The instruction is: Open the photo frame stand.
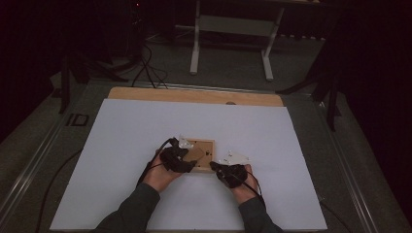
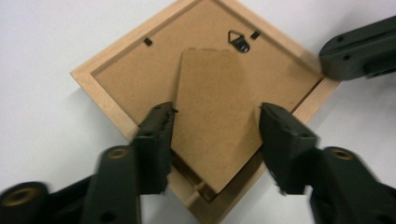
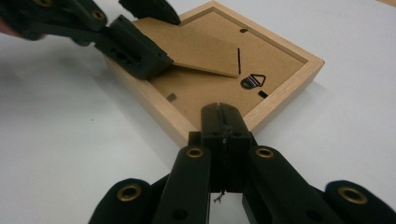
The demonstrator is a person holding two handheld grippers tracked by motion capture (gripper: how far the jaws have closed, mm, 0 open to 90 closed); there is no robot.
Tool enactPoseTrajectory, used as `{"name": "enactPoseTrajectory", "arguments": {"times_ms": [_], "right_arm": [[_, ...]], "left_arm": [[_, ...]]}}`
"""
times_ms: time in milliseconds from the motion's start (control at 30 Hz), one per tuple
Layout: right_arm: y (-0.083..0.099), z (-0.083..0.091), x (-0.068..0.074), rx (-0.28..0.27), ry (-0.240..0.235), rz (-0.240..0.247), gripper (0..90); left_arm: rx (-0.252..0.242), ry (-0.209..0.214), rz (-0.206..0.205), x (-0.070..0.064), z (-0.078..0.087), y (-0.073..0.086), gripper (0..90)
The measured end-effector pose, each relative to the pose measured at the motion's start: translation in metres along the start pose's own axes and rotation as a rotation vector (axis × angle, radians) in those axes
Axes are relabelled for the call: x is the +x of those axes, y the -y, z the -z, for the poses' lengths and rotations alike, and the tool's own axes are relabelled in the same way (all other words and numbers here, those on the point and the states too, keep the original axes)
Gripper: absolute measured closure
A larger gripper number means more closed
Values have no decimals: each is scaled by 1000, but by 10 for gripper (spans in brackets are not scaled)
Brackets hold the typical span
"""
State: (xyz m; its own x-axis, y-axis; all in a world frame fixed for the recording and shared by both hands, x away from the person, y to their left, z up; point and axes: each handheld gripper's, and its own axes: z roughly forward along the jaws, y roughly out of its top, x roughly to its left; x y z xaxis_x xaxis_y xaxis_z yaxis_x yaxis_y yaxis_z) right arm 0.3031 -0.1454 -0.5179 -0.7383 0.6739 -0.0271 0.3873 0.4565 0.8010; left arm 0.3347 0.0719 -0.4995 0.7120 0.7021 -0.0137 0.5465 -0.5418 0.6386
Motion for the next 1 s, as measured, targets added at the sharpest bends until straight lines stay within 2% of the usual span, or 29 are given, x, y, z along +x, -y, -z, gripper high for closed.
{"name": "enactPoseTrajectory", "arguments": {"times_ms": [67, 167, 233, 400, 500, 567, 600, 733, 833, 900, 1000], "right_arm": [[0, 0, 0, 0, -1, 1, 899], [0, 0, 0, 0, -1, 1, 899], [0, 0, 0, 0, -1, 1, 899], [0, 0, 0, -2, 0, 4, 899], [0, 0, 0, -1, -1, 3, 899], [0, 0, 0, 0, -1, 3, 899], [0, 0, 0, -1, -1, 5, 899], [0, 0, 0, -2, 1, 5, 898], [0, 0, 0, -2, 2, 5, 899], [0, 0, 0, -1, 3, 5, 899], [0, 0, 0, -2, 3, 6, 899]], "left_arm": [[-1, 12, 1, 2, 1, -1, 501], [8, 7, 10, 1, 4, -6, 502], [-6, 14, 21, 2, 7, -8, 502], [-31, 50, 81, 6, 10, -14, 502], [-14, 83, 119, 10, 8, -14, 498], [-8, 92, 125, 11, 8, -13, 491], [-3, 122, 149, 14, 7, -12, 480], [1, 158, 188, 18, 7, -12, 459], [42, 193, 216, 20, 2, -12, 448], [55, 190, 214, 19, 0, -12, 449], [39, 194, 230, 20, -2, -12, 466]]}}
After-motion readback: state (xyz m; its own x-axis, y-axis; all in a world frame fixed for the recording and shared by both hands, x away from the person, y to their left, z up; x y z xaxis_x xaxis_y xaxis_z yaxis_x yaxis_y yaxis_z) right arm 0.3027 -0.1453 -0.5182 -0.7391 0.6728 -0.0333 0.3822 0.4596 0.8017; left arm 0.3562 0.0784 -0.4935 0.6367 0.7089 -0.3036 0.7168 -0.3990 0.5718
